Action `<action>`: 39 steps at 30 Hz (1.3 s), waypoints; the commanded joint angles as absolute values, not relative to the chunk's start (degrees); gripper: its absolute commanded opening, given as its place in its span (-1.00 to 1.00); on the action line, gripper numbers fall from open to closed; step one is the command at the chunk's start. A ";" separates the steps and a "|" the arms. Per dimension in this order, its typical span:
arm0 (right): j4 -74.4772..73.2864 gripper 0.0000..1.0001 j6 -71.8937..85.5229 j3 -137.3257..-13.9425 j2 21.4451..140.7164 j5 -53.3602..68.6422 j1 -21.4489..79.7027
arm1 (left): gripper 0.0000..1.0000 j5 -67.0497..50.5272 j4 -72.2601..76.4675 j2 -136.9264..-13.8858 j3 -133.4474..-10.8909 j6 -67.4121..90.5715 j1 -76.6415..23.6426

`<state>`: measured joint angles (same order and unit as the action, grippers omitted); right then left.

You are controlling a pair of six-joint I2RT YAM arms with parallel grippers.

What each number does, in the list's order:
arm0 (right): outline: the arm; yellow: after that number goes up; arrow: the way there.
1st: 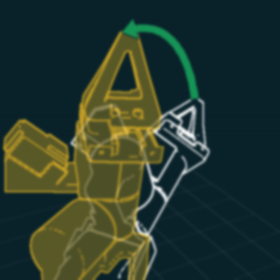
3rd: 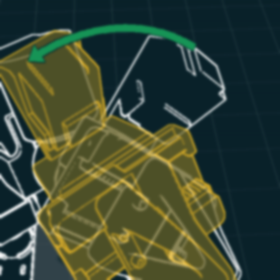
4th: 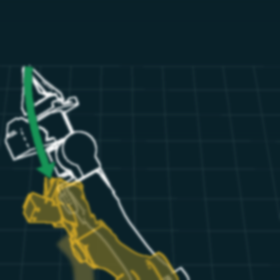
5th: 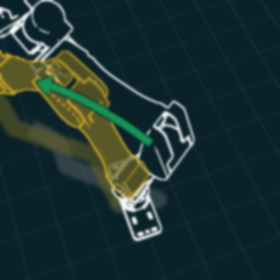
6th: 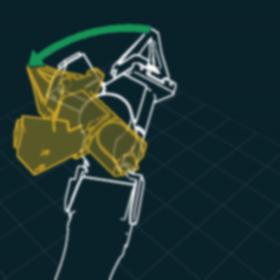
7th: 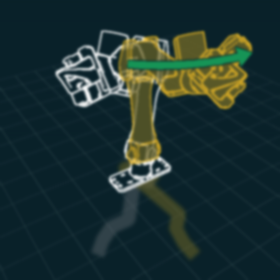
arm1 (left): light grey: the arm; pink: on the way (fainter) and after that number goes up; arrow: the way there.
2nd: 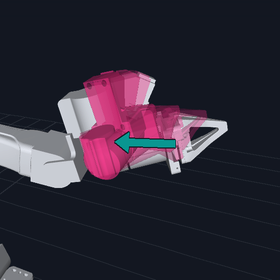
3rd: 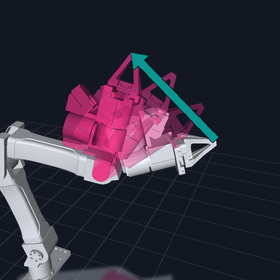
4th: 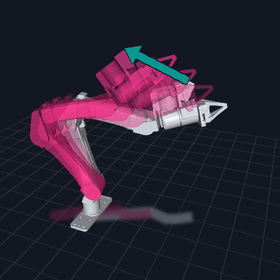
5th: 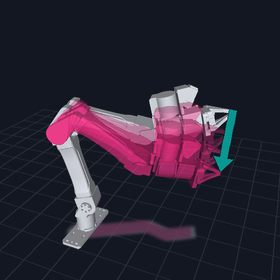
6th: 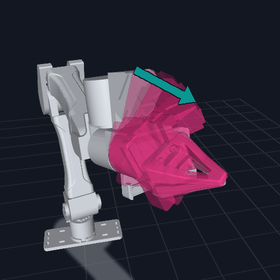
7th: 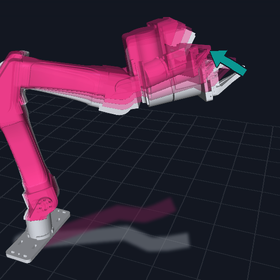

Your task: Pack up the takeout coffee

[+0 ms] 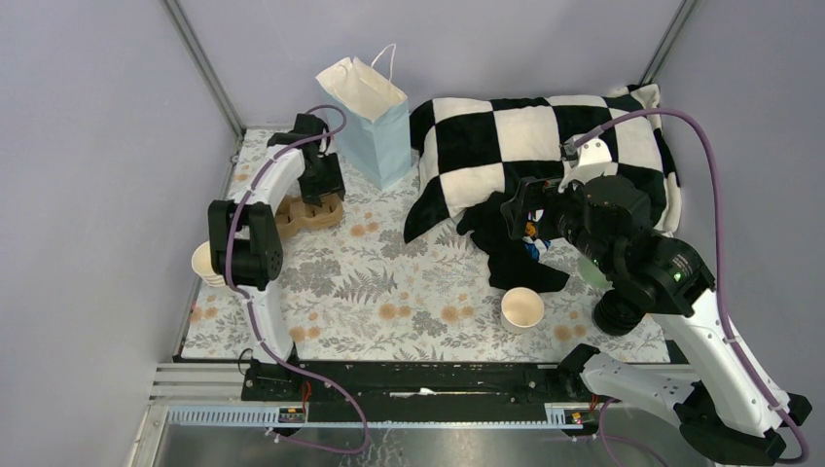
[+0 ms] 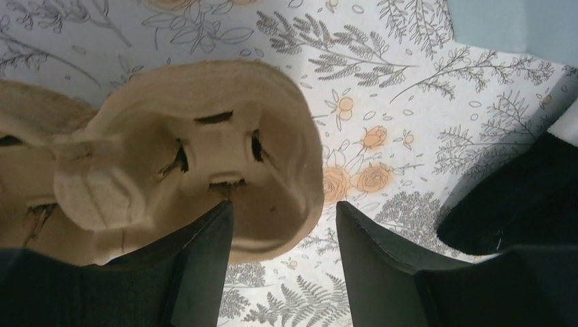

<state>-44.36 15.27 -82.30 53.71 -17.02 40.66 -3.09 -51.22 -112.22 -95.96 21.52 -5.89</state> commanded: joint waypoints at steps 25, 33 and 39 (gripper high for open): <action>-43.74 0.99 13.45 -84.06 55.08 -19.24 40.98 | -0.39 3.72 -53.11 -120.37 -107.09 22.24 -8.15; -43.77 0.99 13.63 -84.11 54.94 -19.07 40.98 | -0.72 5.46 -55.40 -119.33 -108.50 21.02 -8.17; -43.15 0.99 13.84 -83.56 54.67 -18.86 40.95 | -0.90 12.22 -59.39 -114.55 -107.73 16.34 -7.93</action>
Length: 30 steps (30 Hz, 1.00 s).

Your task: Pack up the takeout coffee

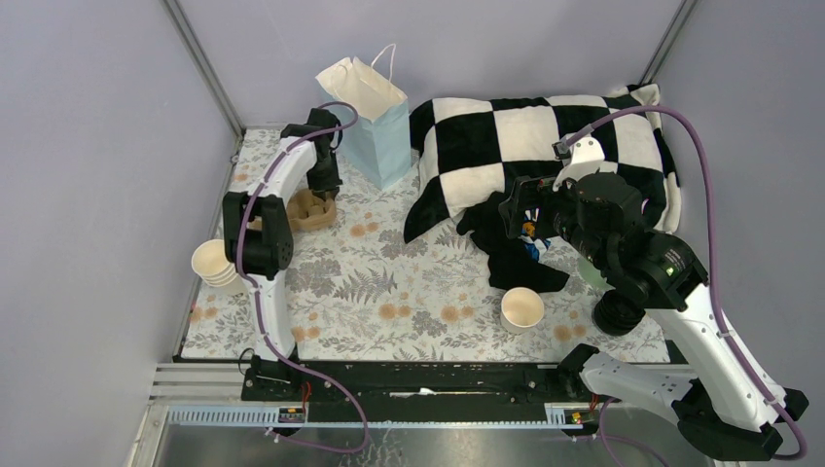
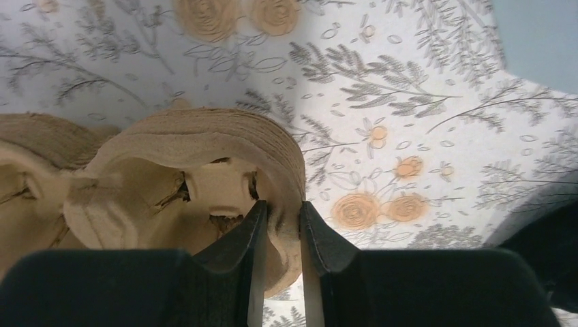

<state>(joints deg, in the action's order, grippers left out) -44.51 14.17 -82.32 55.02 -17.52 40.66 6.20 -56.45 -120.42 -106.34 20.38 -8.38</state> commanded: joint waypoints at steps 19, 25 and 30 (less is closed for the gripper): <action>-42.29 0.99 14.19 -82.55 54.58 -16.64 40.96 | -1.00 -13.53 -51.41 -101.63 -91.03 10.99 4.29; -42.28 0.99 14.39 -82.10 54.67 -16.31 40.96 | -1.00 0.32 -53.14 -102.24 -91.92 15.88 2.79; -42.10 0.99 14.33 -82.09 54.82 -16.26 40.96 | -1.00 18.29 -53.82 -101.43 -91.11 16.01 -2.95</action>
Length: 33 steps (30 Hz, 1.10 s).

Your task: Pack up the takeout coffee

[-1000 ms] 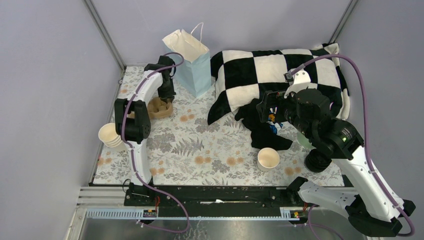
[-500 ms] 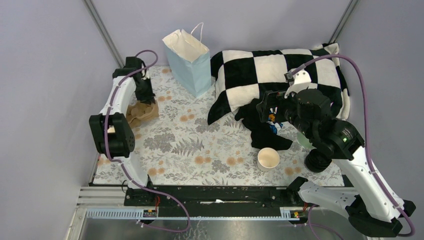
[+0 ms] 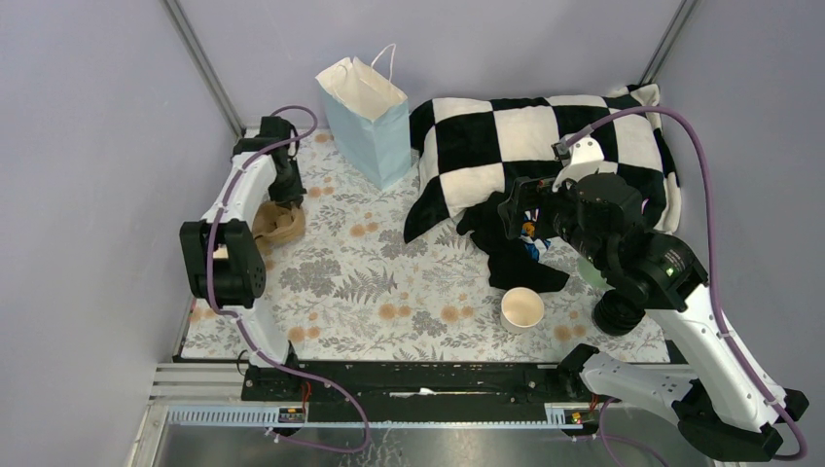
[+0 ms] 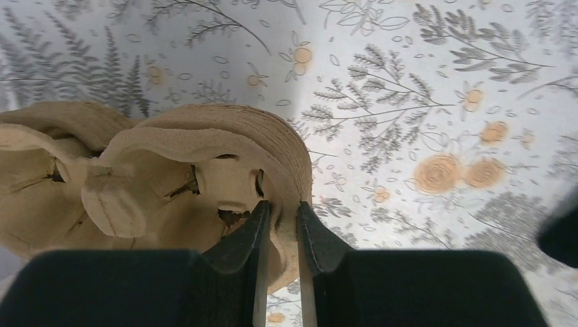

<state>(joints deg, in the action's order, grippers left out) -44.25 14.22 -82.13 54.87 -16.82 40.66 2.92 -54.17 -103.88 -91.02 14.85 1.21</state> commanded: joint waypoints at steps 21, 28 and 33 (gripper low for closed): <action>-42.67 0.99 14.55 -81.02 53.85 -15.40 40.96 | 0.35 15.26 -57.14 -95.64 -94.05 20.00 -1.11; -42.23 0.99 13.00 -80.22 53.25 -14.70 40.99 | 0.46 10.21 -56.16 -95.28 -86.52 16.30 7.25; -41.83 0.99 11.98 -80.16 53.17 -14.29 40.96 | 0.44 7.92 -56.01 -97.50 -84.07 13.77 9.10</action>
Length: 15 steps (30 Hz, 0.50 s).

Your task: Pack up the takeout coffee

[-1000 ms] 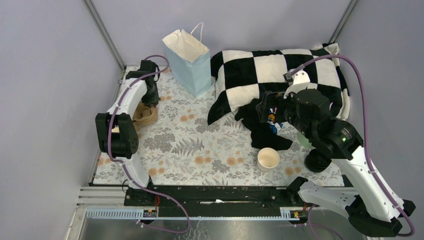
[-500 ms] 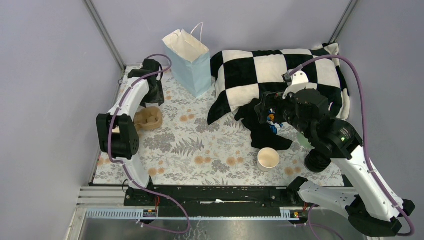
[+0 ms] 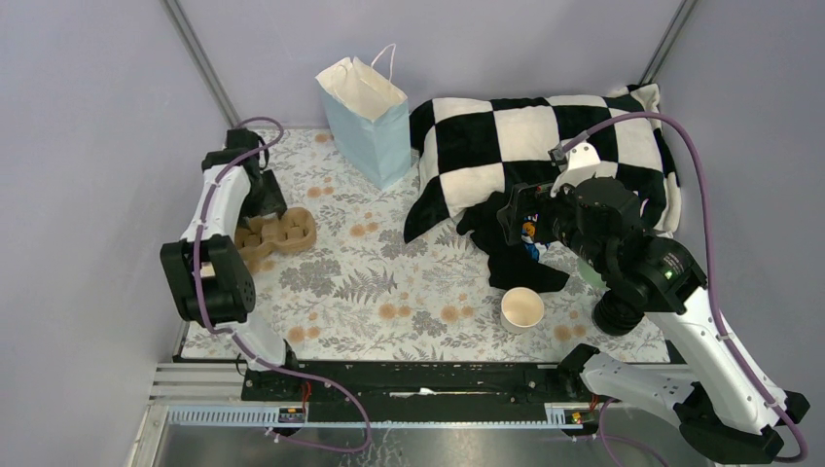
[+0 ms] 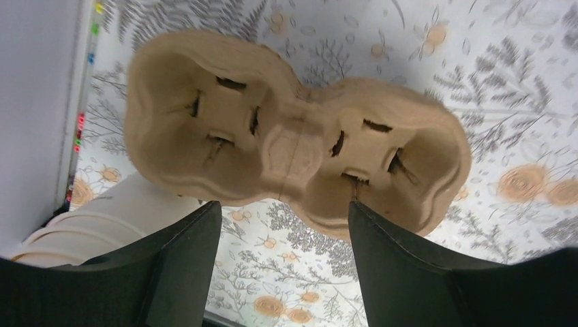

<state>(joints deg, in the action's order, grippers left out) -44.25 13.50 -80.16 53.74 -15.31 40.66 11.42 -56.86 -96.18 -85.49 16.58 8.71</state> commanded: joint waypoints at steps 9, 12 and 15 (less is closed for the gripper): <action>-41.40 0.99 11.96 -79.76 53.04 -14.61 40.98 | 0.40 6.05 -56.07 -101.93 -85.74 12.26 11.34; -41.39 0.99 11.95 -79.64 52.92 -14.66 40.96 | 0.39 6.74 -56.28 -103.82 -87.12 12.22 11.59; -41.53 0.99 12.00 -79.76 52.99 -14.70 40.96 | 0.33 5.79 -56.18 -105.31 -88.07 12.39 11.84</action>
<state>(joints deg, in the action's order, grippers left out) -43.79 12.67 -79.79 53.58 -15.27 40.66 6.76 -57.06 -103.81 -84.97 13.26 11.42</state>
